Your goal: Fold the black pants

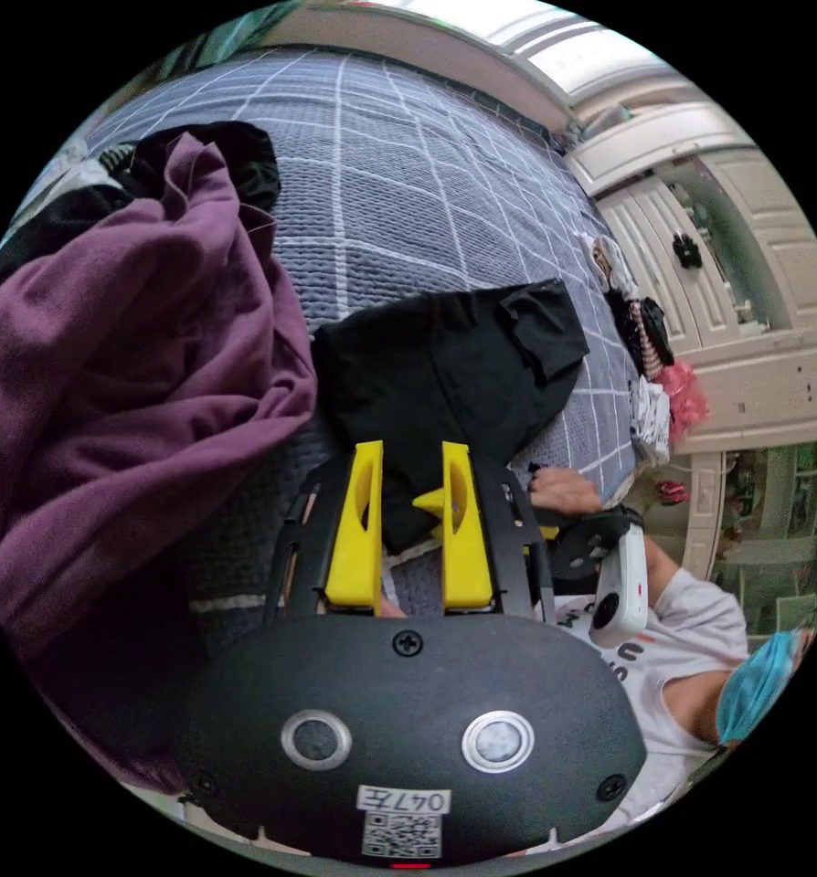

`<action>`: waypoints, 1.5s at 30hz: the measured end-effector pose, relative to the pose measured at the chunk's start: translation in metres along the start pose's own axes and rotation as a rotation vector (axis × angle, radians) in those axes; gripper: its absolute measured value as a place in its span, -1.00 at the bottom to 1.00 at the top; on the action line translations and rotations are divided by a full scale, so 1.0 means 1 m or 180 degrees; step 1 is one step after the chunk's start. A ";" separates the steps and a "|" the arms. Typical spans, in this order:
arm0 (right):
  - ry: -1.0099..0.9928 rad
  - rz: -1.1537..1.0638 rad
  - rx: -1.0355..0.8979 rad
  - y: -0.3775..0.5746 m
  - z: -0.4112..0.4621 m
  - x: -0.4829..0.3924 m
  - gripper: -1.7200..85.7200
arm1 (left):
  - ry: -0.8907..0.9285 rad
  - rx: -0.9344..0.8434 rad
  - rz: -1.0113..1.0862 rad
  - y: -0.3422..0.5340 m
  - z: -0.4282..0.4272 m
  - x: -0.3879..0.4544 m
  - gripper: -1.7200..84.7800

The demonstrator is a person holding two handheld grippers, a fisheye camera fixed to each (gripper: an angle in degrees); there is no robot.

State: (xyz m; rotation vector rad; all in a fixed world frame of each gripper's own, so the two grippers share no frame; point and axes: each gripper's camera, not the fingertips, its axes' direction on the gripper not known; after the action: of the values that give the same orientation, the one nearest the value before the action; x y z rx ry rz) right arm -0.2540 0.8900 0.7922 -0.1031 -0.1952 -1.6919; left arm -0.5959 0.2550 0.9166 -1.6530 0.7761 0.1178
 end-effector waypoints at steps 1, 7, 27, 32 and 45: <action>0.0019 0.0016 0.0007 0.000 -0.001 -0.001 -0.95 | -0.0070 0.0016 -0.0092 -0.005 -0.001 -0.008 -0.74; 0.0308 0.0329 0.0234 0.013 -0.028 0.001 -0.95 | 0.0071 0.0037 -0.0234 -0.003 -0.008 -0.027 -0.71; 0.0418 0.1026 0.0757 0.120 -0.089 0.056 -0.95 | 0.1389 0.0400 -0.0525 -0.034 -0.010 -0.061 -0.89; 0.0338 0.1636 0.0800 0.152 -0.106 0.092 -0.95 | 0.0806 0.0300 -0.0112 -0.067 -0.020 -0.006 -0.90; 0.0422 0.4183 0.0583 0.420 -0.175 0.222 -0.95 | -0.0047 -0.0364 0.1003 -0.234 0.115 0.250 -0.89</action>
State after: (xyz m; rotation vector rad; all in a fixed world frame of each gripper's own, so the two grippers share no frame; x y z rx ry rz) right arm 0.1412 0.5901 0.6899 0.0271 -0.1268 -0.3658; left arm -0.2376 0.2613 0.9631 -1.6237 1.0307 0.4023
